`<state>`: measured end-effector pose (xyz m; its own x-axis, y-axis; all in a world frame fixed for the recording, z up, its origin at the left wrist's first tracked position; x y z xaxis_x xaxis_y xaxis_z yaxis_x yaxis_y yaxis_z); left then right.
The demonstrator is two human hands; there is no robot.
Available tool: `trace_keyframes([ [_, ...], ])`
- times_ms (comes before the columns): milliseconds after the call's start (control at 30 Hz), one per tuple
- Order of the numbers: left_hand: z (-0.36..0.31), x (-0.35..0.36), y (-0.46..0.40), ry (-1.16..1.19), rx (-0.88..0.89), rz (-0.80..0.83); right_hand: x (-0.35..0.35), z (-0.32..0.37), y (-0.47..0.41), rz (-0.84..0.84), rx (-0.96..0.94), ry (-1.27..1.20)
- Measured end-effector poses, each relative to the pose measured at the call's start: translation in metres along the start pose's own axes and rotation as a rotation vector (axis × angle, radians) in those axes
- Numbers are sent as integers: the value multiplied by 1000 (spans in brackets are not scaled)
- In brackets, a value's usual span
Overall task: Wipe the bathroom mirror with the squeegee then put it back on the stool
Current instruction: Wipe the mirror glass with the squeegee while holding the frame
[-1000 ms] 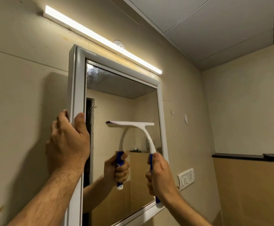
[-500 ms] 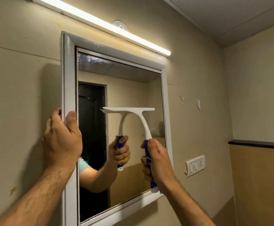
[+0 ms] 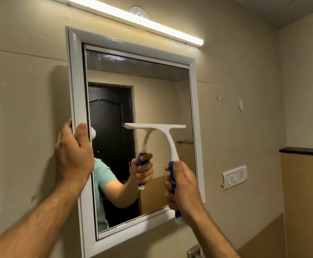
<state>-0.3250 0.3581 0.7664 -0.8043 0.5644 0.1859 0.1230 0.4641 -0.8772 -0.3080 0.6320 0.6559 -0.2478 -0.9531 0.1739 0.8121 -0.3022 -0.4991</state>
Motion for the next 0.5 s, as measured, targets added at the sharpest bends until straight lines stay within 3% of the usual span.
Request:
trace_keyframes([
  [133, 0, 1, 1, 12, 12, 15, -10, -17, 8, 15, 38, 29],
  [300, 1, 1, 2, 12, 14, 4, -27, -68, 46, 34, 248, -25],
  [500, 0, 1, 2, -2, 9, 4, -14, -13, 22, 32, 23, -25],
])
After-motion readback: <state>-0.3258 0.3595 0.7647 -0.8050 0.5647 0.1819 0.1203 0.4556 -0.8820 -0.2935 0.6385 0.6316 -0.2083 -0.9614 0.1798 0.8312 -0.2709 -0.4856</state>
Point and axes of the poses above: each hand's wrist, its own y-axis away from the middle knuckle, its own x-axis out of the palm, z = x × y, the point moved 8 cm from there along -y, towards the middle knuckle, and after that the axes turned 6 degrees about -z, right-handed, at the moved point
